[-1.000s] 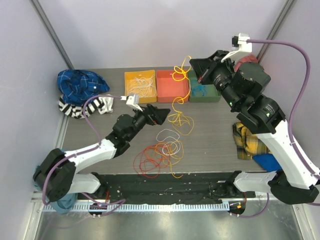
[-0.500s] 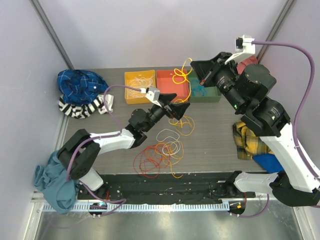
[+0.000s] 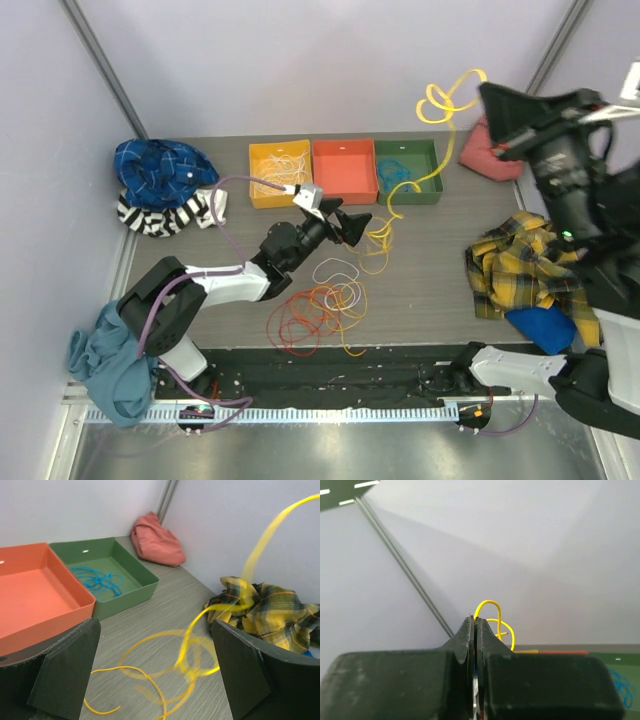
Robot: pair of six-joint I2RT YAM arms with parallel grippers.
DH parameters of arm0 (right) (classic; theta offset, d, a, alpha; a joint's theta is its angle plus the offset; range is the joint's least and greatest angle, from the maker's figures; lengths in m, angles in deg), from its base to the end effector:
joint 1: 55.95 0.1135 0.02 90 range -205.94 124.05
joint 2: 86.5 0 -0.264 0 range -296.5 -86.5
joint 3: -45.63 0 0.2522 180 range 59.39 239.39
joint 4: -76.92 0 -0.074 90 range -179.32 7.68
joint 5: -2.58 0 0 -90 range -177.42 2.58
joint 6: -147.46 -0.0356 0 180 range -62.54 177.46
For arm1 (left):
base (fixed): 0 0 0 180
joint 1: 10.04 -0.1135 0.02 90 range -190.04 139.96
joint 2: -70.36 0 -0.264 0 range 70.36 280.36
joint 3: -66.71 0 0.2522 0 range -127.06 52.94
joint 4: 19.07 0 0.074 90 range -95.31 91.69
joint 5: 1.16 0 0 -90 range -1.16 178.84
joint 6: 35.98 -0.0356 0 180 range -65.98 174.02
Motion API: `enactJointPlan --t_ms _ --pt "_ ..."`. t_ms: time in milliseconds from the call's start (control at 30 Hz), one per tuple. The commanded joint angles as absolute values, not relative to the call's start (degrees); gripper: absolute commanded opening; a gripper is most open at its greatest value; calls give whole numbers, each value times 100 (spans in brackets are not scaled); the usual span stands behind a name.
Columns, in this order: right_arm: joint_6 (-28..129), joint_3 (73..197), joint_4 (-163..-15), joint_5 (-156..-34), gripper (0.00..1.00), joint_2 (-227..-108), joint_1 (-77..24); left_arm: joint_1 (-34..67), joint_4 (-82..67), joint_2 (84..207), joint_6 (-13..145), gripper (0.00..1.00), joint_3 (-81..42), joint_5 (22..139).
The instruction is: Untangle the cables
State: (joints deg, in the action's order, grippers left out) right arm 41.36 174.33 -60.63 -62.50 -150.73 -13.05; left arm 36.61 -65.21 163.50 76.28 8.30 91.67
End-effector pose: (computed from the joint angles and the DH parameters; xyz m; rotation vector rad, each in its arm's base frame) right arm 0.0926 0.0656 0.6187 0.1033 1.2445 0.6384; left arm 0.2409 -0.2527 0.2551 0.2617 1.4169 -0.9663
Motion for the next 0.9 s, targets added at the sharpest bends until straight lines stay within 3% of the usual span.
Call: enactJointPlan --t_ms 0,500,867 --pt "4392 17462 -6313 -5798 1 -14759 -1297 3654 -6438 15975 7573 100 1163 9604" --pt "4366 17137 -6277 -5780 1 -14565 -1297 3794 -6446 16730 8741 100 874 8667" --pt "4129 16820 -6339 -6026 1 -14644 -1305 4515 -7307 17029 8197 100 391 7997"
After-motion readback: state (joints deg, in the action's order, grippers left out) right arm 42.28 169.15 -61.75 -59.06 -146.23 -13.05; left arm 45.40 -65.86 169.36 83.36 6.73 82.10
